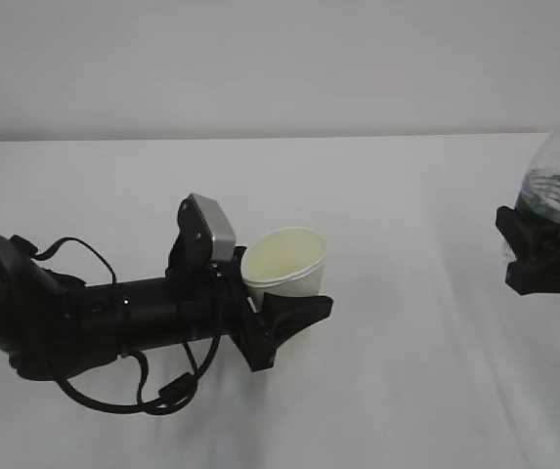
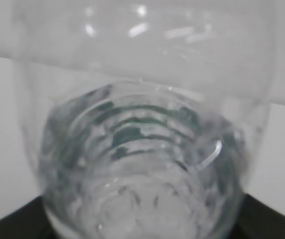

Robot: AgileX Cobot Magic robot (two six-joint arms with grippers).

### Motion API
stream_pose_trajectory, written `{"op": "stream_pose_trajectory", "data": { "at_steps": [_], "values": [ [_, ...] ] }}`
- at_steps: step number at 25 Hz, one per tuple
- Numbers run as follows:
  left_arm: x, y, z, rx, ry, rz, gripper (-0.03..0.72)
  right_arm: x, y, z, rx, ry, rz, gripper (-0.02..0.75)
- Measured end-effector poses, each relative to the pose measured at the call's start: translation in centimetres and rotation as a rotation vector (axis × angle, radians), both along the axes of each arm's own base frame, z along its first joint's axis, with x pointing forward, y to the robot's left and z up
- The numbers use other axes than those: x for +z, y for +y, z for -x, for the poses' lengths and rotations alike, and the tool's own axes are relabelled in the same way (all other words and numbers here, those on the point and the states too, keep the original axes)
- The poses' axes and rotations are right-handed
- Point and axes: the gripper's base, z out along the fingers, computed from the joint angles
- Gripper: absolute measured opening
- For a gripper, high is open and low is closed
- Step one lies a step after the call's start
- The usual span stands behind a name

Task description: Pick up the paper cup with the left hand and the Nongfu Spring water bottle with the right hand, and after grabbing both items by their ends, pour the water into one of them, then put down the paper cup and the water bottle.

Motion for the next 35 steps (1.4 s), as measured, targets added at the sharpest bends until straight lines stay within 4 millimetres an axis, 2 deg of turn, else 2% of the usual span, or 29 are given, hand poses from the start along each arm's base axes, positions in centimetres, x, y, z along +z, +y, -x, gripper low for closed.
{"op": "stream_pose_trajectory", "data": {
  "at_steps": [8, 14, 25, 35],
  "values": [
    [0.6, -2.3, 1.0, -0.114, -0.001, 0.017, 0.447, -0.5, 0.0, 1.8, 0.0, 0.041, 0.0, 0.427],
    [0.9, -3.7, 2.0, -0.215, -0.03, 0.013, 0.447, 0.3, 0.0, 2.1, 0.0, 0.004, -0.001, 0.427],
    [1.8, -5.0, 1.3, -0.246, -0.049, 0.018, 0.447, 1.8, -0.2, 3.8, -0.012, 0.037, 0.032, 0.427],
    [1.4, -5.1, 1.4, -0.286, -0.06, -0.049, 0.447, 2.1, -0.3, 4.2, -0.01, 0.07, 0.069, 0.427]
  ]
}}
